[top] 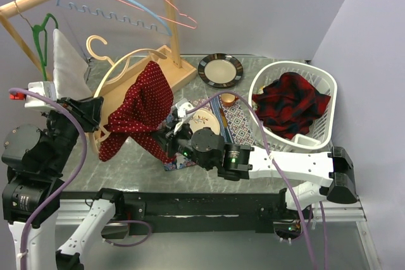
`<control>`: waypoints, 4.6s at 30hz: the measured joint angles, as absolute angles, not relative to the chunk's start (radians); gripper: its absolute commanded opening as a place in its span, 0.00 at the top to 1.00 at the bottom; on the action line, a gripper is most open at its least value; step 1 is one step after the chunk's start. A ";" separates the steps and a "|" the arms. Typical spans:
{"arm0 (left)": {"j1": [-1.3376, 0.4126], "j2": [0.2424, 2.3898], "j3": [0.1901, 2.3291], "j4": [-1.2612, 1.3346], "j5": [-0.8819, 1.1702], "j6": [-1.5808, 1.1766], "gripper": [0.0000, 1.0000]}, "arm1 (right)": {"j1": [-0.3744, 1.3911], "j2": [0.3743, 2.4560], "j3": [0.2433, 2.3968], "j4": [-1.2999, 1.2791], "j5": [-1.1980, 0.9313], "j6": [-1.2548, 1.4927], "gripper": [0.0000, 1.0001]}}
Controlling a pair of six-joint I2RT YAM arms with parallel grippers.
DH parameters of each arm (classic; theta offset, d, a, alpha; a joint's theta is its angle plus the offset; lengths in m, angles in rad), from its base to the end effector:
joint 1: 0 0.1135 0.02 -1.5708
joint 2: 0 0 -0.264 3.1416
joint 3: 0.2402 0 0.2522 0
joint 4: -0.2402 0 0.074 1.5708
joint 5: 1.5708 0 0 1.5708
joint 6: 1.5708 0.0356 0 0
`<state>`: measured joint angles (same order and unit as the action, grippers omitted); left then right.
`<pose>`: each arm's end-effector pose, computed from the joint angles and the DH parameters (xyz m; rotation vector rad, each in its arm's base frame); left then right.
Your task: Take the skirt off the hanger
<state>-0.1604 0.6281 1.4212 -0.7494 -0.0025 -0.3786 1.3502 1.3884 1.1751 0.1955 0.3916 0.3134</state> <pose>0.0444 -0.0071 0.4901 -0.1699 1.5330 -0.4272 0.0857 0.3201 0.3780 -0.5368 1.5882 0.9750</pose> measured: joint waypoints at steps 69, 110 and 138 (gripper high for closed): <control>-0.160 0.610 1.430 -0.646 -0.100 -0.326 0.99 | 0.197 1.310 1.474 0.105 0.591 0.144 1.00; -0.160 0.613 1.361 -0.593 -0.071 -0.336 0.99 | -0.183 1.036 1.052 -0.310 0.188 0.472 0.62; -0.160 0.645 1.378 -0.591 -0.111 -0.316 0.99 | -0.142 1.598 1.051 -0.133 0.132 0.573 0.64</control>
<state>-0.1604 0.6453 1.3781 -0.5915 -0.1108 -0.3161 -0.1421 1.5978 1.0512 -0.1329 0.1318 0.5732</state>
